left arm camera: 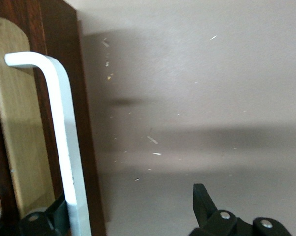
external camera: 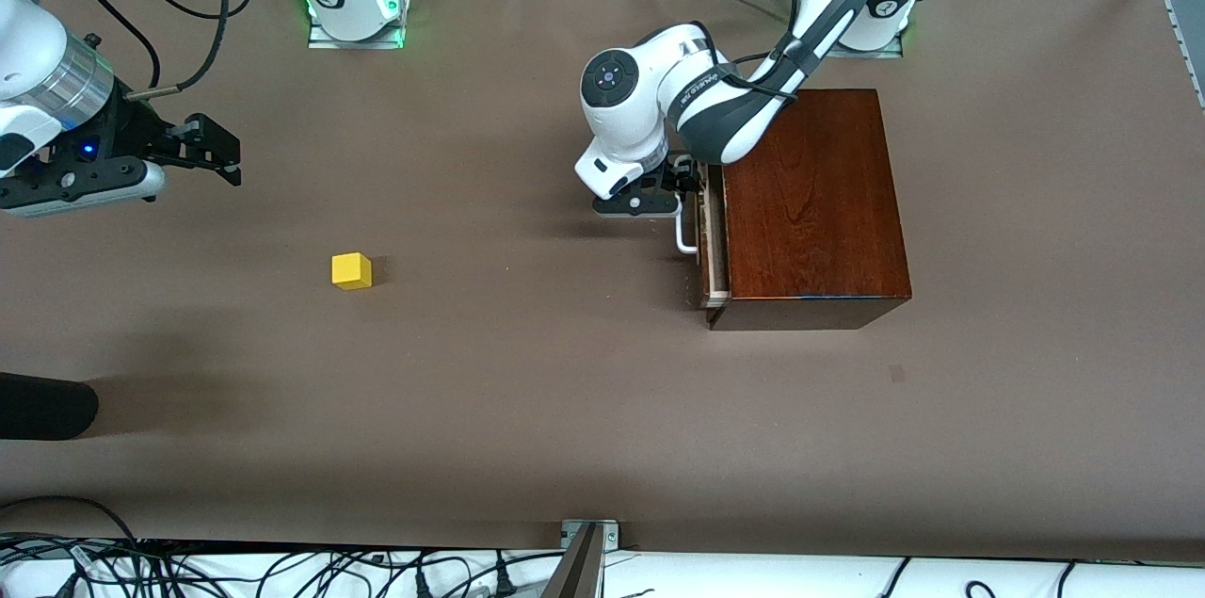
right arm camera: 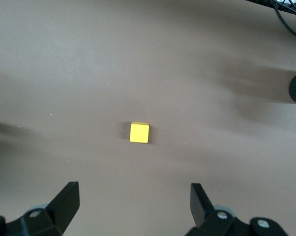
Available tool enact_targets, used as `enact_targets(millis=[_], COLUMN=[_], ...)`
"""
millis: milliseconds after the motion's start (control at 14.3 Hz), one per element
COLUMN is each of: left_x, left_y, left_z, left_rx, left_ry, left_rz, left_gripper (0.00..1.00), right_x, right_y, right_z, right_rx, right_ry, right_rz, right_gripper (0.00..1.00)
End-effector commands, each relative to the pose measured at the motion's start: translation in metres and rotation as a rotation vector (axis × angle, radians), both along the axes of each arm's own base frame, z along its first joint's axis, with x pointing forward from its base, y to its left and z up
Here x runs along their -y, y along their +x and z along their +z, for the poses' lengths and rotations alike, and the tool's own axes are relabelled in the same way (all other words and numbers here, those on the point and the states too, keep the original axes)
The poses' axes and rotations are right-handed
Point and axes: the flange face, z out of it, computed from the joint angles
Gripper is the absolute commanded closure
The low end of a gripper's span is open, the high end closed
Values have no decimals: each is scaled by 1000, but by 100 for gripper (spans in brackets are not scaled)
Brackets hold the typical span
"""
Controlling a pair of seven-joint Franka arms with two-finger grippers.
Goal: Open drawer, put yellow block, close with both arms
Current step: 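Pull the drawer open by its handle with the left gripper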
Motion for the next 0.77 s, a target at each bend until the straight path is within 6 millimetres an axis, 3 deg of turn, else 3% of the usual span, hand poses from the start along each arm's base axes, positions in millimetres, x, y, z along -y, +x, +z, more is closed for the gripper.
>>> enact_targets(millis=[0,139,697], left_x=[26,36,60], left_y=[-12,-4,-7], left_z=[-2,10,9], left_rx=[27,48,49], left_ry=[-44,-82,-115], left_rz=[-21,-13,5], left_gripper=[0,0,0], right_x=[1,-1,-1], right_y=[2,2,1], right_z=[5,5,6], right_rx=[8,10,12], right_ry=[5,4,0], right_rz=[3,10,7], right_gripper=[0,0,0])
